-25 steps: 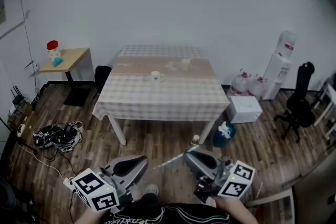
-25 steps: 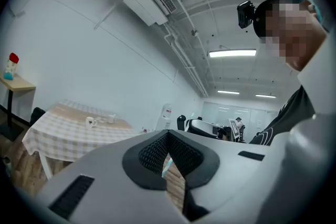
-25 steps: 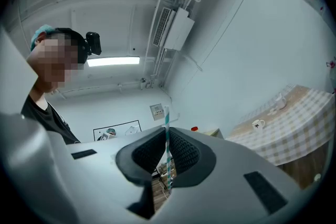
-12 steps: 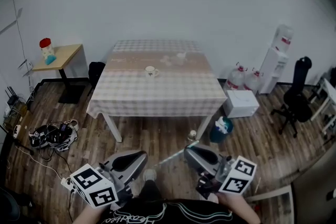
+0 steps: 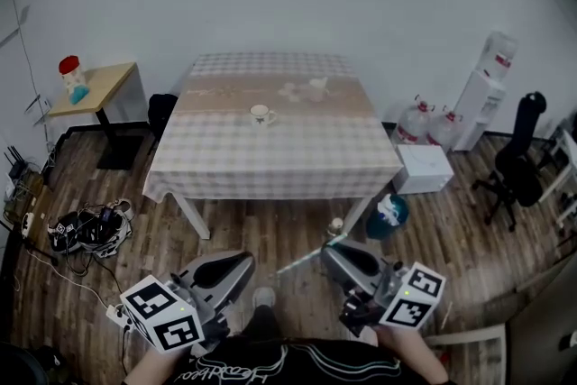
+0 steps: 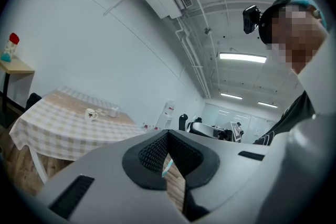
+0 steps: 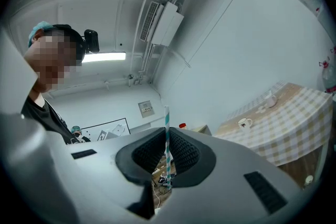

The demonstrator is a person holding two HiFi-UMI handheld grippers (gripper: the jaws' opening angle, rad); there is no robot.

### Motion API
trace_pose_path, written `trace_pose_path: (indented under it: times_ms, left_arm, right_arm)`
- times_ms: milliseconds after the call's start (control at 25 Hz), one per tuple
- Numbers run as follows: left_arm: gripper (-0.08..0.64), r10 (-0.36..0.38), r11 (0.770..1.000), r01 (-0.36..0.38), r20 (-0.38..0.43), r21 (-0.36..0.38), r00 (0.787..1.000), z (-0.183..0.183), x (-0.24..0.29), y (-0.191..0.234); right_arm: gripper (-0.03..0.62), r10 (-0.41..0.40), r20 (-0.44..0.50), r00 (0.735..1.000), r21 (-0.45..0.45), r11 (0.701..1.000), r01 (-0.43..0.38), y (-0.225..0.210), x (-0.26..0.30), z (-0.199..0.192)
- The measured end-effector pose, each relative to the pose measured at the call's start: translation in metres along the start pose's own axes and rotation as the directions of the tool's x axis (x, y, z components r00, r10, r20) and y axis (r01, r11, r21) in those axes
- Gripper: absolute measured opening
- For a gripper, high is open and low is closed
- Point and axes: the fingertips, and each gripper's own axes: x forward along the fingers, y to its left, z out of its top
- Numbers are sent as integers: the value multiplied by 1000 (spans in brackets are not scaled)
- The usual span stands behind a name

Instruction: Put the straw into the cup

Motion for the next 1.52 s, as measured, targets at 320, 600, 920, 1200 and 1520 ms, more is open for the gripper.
trace_pose_path:
  times_ms: [320,600,920,1200,1520]
  left_arm:
    - [-2,-28,998,26,-57,-51,998,13,46,66]
    - [-2,-68,994,60,-91,-89,994,39,89,132]
    - [-3,-57,992,45,-109,-116,992,76,115,224]
    - [-3,-52,991,40,-93,-125,994,100,138,274]
    - [-3,-68,995,63,-65,-82,996,51,76,238]
  right_arm:
    - [32,-73,-8,997,43,996,73,-63,37,6]
    - [32,-133,-15,991,59,989,134,-122,89,25]
    - [32,-150,-50,987,59,986,153,-178,165,43]
    - [32,-156,-41,987,40,987,157,-216,210,63]
    - [32,-166,-5,986,-16,986,166,-156,178,10]
